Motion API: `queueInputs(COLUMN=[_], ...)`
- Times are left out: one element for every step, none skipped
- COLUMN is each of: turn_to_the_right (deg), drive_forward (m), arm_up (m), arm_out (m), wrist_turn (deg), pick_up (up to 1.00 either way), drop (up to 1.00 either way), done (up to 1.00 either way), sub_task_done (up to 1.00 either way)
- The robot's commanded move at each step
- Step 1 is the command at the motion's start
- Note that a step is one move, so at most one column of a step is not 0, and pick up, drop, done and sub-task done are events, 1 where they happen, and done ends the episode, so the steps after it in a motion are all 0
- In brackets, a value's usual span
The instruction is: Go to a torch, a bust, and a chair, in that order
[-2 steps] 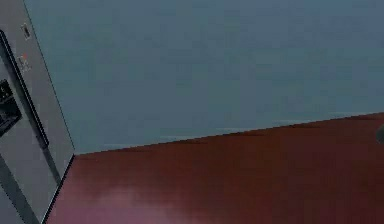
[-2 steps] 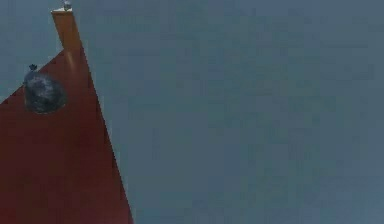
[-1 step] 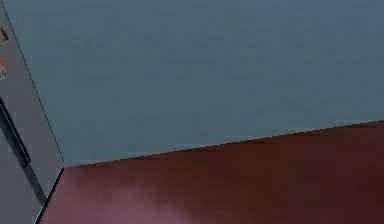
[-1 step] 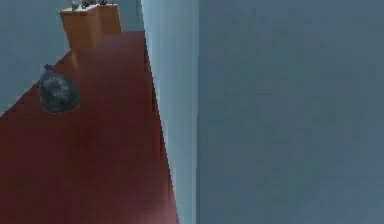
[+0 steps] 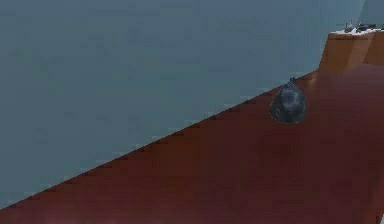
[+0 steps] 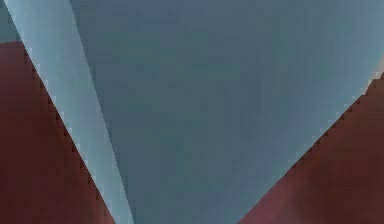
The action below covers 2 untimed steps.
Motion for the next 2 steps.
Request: queueInputs(turn_to_the_right=[0.0, 45.0], drive_forward=[0.30, 0.00], arm_up=[0.00, 0.00], arm_out=[0.00, 0.00], wrist_turn=[0.0, 0.0], pick_up=[0.00, 0.00], drop=[0.00, 0.00], done=[0.00, 0.00], sub_task_done=[0.00, 0.00])
